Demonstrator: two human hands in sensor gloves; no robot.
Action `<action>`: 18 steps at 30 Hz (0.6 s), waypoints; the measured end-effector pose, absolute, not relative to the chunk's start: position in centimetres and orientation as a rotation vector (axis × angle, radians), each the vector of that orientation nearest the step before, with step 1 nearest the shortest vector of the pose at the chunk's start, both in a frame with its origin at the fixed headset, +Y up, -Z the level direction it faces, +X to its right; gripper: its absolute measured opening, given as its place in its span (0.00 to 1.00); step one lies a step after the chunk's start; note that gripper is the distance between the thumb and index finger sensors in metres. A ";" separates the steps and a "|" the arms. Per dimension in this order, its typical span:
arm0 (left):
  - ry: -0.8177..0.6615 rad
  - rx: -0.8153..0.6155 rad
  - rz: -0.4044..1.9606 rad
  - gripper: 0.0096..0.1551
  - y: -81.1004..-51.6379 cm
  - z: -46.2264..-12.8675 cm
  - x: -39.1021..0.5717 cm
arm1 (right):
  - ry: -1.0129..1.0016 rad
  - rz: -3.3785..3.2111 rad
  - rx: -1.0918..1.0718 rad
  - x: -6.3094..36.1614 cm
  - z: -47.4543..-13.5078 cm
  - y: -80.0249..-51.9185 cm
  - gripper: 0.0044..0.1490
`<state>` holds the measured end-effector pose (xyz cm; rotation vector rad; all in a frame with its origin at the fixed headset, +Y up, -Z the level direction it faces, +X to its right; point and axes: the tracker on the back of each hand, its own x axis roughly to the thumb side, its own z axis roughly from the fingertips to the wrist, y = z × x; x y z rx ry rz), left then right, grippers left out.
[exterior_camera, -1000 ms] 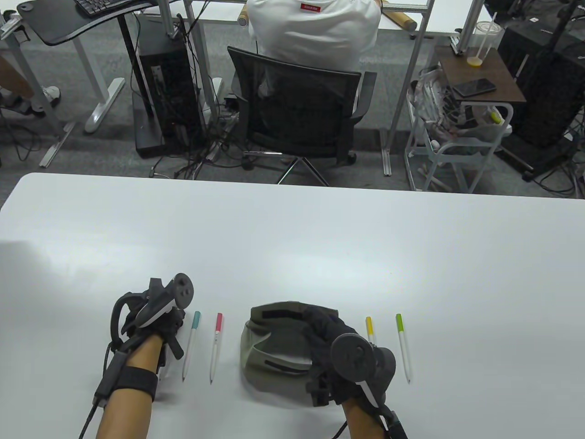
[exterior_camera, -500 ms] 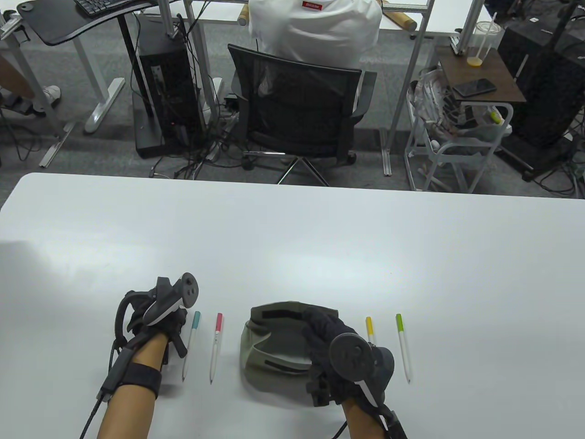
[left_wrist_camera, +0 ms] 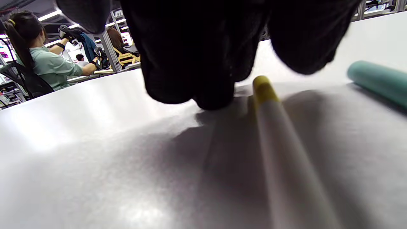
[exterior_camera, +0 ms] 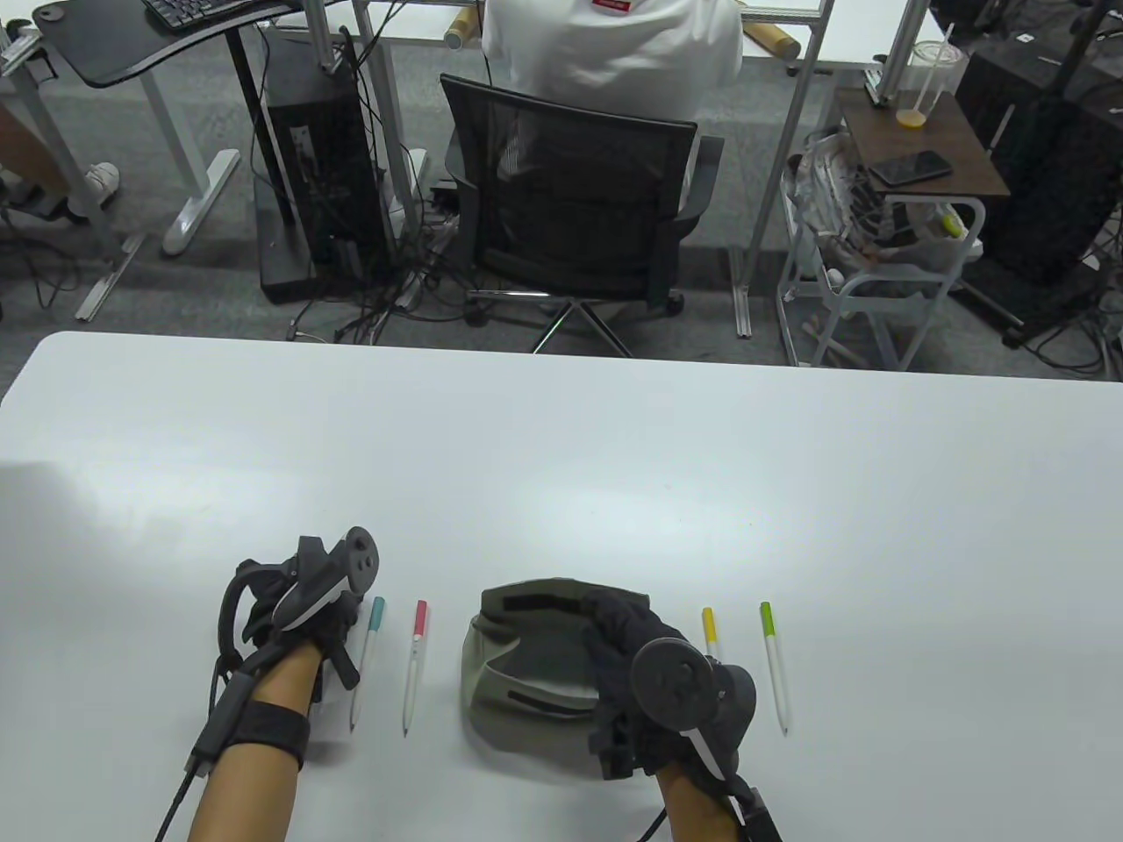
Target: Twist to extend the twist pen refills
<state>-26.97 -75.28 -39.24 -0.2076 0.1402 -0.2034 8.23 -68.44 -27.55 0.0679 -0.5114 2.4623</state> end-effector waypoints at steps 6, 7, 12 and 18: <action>-0.036 0.050 -0.102 0.46 -71.2 -35.9 -24.1 | -0.596 2.558 0.046 8.4 -27.5 -67.8 0.31; -0.060 0.083 -0.071 0.47 -70.6 -35.3 -23.6 | -0.619 2.592 0.041 8.4 -27.4 -67.5 0.31; -0.164 0.148 -0.003 0.51 -68.8 -32.4 -21.6 | -0.621 2.945 -0.073 7.9 -27.1 -66.0 0.34; -0.073 0.078 -0.021 0.51 -68.6 -31.6 -25.6 | -0.533 3.060 -0.098 10.0 -28.4 -65.5 0.47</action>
